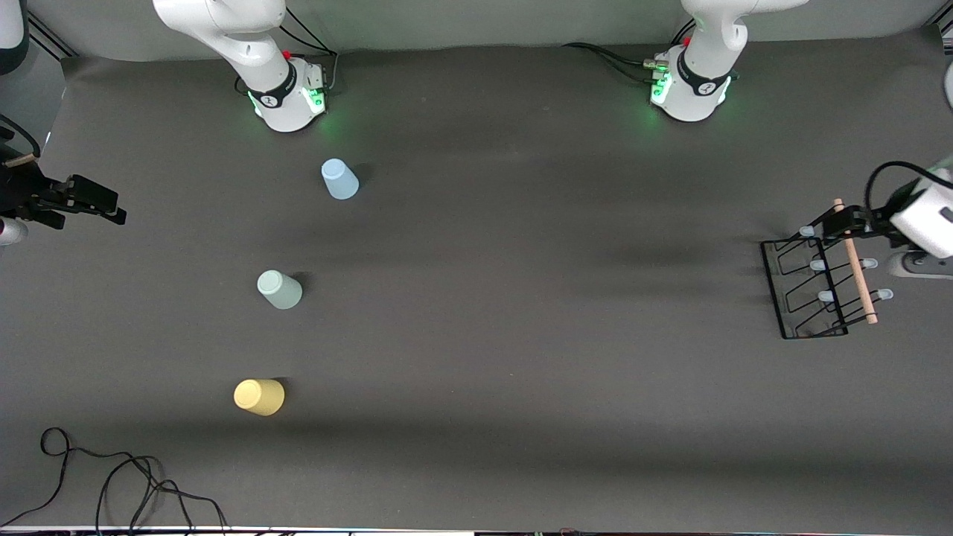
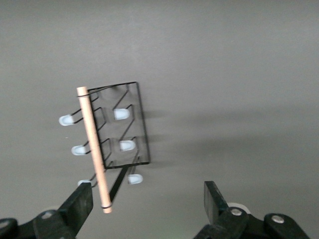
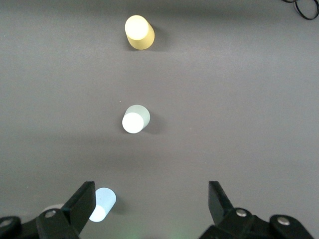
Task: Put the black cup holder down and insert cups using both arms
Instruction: 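Lift the black wire cup holder with the left gripper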
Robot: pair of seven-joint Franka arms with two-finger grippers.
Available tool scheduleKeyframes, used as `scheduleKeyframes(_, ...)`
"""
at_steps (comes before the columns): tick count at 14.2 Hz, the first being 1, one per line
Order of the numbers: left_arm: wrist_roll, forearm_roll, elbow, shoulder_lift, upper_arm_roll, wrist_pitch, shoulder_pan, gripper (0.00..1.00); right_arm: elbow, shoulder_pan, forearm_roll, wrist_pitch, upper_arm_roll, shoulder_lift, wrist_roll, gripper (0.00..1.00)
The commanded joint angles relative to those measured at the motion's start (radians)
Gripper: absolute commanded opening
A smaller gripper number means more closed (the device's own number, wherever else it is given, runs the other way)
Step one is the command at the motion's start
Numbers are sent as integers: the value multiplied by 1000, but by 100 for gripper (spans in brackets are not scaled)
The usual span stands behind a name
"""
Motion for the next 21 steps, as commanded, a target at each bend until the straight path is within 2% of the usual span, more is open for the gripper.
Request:
scheduleKeyframes(1,95,3,19,41,-1,22,67,99,12,6,13,-16,-9,-4,2,100)
scheduleKeyframes(4,138,5,-7,88,-1,97,101,98,12,6,11,-18,-9,-6,3,100)
scheduleKeyframes(7,172,5,-112,93,-1,250,113,98,14,3,13,-16,-9,-3,3,100)
scheduleKeyframes(11,273,3,-276,99,-1,477,179,98,14,8,0,-12,-4,-1,3,100)
scheduleKeyframes(16,302,-5,-377,121,-1,606,216,96,11,0,3,-19,-9,-4,3,100)
scheduleKeyframes(18,302,-8,-386,119,-1,610,221,78,12,0,6,-19,-9,-1,3,100)
scheduleKeyframes(19,302,-8,-390,117,-3,610,221,64,14,2,6,-19,-9,-3,3,100)
scheduleKeyframes(20,302,-9,-390,117,-1,605,221,45,14,3,6,-19,-9,-3,3,100)
scheduleKeyframes(21,301,-9,-390,119,-1,603,221,18,12,3,6,-19,-9,-3,5,100)
